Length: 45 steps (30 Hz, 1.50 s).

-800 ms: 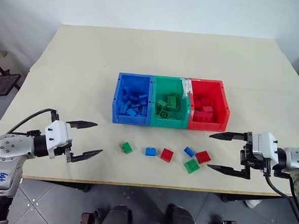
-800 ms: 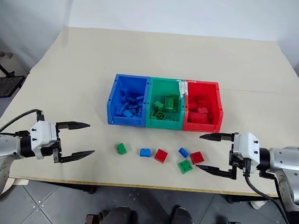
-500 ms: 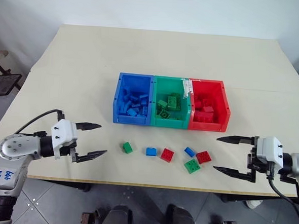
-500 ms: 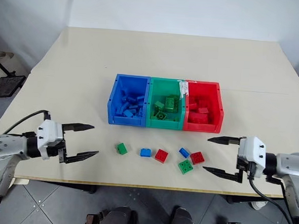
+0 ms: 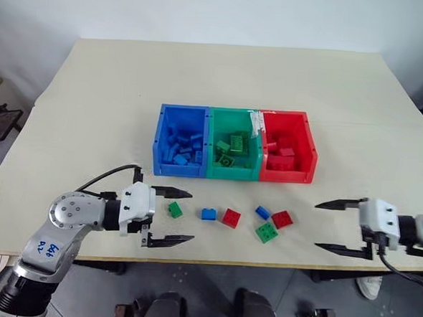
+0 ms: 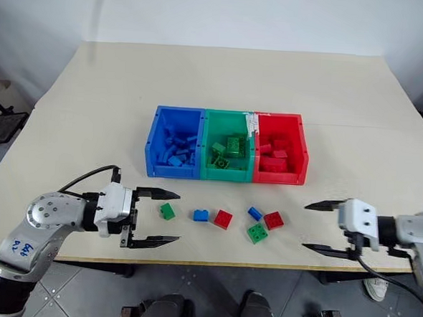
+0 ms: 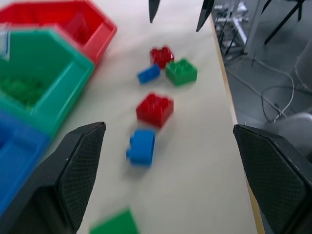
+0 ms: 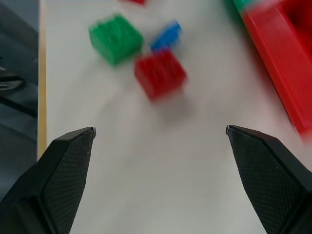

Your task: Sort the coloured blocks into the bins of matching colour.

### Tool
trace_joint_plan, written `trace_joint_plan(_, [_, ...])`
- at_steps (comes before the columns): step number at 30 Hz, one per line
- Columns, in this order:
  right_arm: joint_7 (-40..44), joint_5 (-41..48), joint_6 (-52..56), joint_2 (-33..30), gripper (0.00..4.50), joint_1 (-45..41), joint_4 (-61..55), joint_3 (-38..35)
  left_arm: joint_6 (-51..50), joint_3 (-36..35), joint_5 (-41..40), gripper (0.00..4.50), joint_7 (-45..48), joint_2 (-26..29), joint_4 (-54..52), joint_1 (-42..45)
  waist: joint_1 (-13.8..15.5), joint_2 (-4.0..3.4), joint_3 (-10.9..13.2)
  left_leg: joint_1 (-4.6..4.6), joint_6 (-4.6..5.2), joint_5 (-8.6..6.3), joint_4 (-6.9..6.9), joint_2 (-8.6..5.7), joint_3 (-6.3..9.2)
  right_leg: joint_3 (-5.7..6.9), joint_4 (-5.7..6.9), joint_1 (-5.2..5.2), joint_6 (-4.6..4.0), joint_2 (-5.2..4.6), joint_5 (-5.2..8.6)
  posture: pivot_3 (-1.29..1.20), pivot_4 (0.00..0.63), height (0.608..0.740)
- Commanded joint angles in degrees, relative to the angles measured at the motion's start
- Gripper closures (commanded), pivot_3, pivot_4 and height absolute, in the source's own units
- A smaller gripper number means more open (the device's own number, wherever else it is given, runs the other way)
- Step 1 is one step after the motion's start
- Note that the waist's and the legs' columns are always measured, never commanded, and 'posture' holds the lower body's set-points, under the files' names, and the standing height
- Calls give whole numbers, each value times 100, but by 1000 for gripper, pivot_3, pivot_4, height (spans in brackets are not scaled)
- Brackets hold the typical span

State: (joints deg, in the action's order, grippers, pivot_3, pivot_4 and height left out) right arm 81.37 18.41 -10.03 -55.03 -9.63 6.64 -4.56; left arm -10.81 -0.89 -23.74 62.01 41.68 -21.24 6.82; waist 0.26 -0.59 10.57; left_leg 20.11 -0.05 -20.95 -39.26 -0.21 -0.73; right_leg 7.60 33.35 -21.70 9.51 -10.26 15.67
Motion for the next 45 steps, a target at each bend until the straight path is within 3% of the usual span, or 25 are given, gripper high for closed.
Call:
trace_joint_plan(1, [13, -278, 6, 160, 0, -405, 12, 402, 225, -272, -169, 37, 271, 176, 37, -130, 51, 0, 0, 2, 0, 0, -2, -2, 2, 1, -2, 0, 1, -2, 0, 0, 150, 740])
trace_joint_plan(5, [280, -496, -308, 317, 0, -723, 455, 842, 279, -271, -185, 37, 363, 253, 37, -193, 129, 0, 1, 7, 0, 0, -4, -4, 1, 2, -12, 1, 1, -2, 0, 0, 150, 740])
trace_joint_plan(6, [287, -490, -306, 373, 189, -782, 523, 889, 281, -271, -189, 3, 369, 253, 31, -199, 128, 0, 1, 9, 1, 0, -5, -5, 2, 4, -14, 1, 1, -2, 0, 0, 150, 740])
trace_joint_plan(9, [219, -570, -408, 534, 893, -936, 741, 989, 269, -272, -188, 0, 344, 242, -12, -221, 104, -1, 1, 8, 0, 0, -5, -5, 0, 4, -15, 2, 1, -2, 0, 0, 150, 740])
trace_joint_plan(16, [133, -558, -521, 600, 3058, -903, 868, 954, 217, -295, -221, 0, 258, 241, -171, -345, 93, 0, 1, 3, 0, 0, -5, -1, -1, 3, -9, 2, 1, 1, 0, 0, 150, 740])
trace_joint_plan(19, [-85, -285, -118, 482, 3056, -766, 694, 608, 115, -345, -354, 0, 131, 154, -176, -294, 102, 0, 1, 3, 0, 0, -5, -1, -2, 2, -8, 3, 1, 1, 0, 0, 150, 740])
trace_joint_plan(23, [-730, 1041, 1798, 490, 3056, -659, -122, -364, -374, -628, -757, 0, -714, -340, -179, 17, 129, -3, 3, 10, 1, 0, -16, -4, 6, 4, -5, 3, 2, -3, -1, 0, 150, 740])
trace_joint_plan(28, [-2153, 627, 2392, 748, 3056, -1704, 90, -555, -680, -840, -765, 0, -1392, -664, -145, 151, 51, -4, 3, 2, -1, -1, -18, -1, 2, -1, 6, 4, 0, 0, -1, 0, 150, 740])
trace_joint_plan(34, [-2687, 158, 2636, 1194, 3056, -2778, 762, -160, -741, -862, -669, 0, -1506, -651, -72, 227, 56, -4, 3, 10, -6, -4, -13, -2, 4, 3, 6, -6, 1, 1, -1, 0, 150, 740])
trace_joint_plan(38, [-2850, -30, 2601, 1398, 1674, -3124, 1153, -59, -719, -892, -622, 0, -1441, -541, -45, 204, 97, -4, 3, 15, -5, -4, -13, -2, 7, 5, 6, -11, 1, 0, -2, 0, 150, 740])
trace_joint_plan(43, [-2618, 5, 2425, 1335, 17, -2914, 1056, -162, -640, -943, -607, 0, -1379, -455, -47, 109, 94, -4, 3, 19, -5, -4, -8, -3, 3, 5, 6, -19, 2, 1, -2, 0, 150, 740])
trace_joint_plan(45, [-2306, 153, 2280, 1228, 17, -2625, 832, -290, -565, -918, -563, 0, -1280, -412, 3, 111, 101, -4, 3, 19, -5, -4, -6, -2, 4, 5, 7, -19, 2, 1, -2, 0, 150, 740])
